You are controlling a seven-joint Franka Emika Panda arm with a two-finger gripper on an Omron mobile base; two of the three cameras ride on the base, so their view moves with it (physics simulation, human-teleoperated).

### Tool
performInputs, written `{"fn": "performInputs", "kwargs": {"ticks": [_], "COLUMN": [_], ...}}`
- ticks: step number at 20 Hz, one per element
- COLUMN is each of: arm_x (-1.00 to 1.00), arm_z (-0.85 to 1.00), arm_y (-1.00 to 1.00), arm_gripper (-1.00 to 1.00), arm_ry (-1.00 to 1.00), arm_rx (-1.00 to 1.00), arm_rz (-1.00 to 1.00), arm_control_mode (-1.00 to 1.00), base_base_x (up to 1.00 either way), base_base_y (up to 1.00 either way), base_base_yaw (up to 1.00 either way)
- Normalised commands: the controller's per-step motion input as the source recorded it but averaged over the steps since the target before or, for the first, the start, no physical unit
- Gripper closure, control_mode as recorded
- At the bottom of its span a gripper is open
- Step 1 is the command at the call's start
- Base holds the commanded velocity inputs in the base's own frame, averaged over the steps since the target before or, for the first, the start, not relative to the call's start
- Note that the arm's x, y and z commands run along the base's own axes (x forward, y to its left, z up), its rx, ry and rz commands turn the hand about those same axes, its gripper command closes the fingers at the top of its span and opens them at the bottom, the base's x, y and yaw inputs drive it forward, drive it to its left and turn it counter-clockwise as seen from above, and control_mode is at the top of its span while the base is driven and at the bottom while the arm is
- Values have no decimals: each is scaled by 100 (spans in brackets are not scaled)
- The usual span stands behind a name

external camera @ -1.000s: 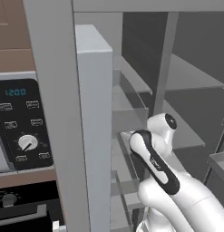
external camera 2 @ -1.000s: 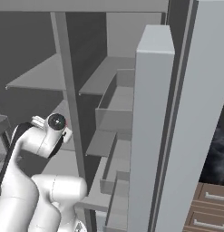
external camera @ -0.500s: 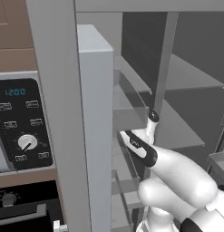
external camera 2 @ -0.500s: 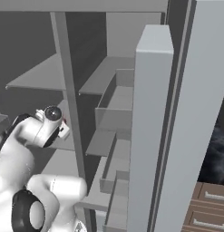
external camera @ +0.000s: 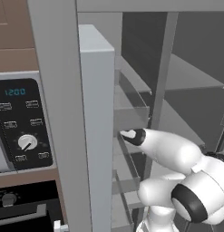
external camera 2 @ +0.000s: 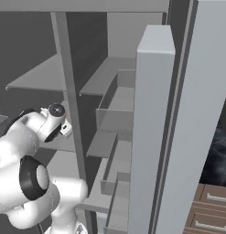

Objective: Move the hot dog bun to the plate on the dining table and place the condiment next to that plate. Then navigate to the fridge and take the sausage and place it on the plate as well.

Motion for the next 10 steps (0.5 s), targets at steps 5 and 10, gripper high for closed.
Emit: {"fn": "performInputs", "kwargs": {"ticks": [5,10], "arm_x": [17,34], "arm_z": [-28,-1], "arm_y": [25,22], "arm_gripper": [-100,-100], "arm_ry": [0,-1], "arm_rx": [-1,0], "arm_rz": [0,0], "arm_control_mode": [-100,-100], "base_base_x": [0,0], "base_base_y": [0,0], "base_base_yaw": [0,0]}}
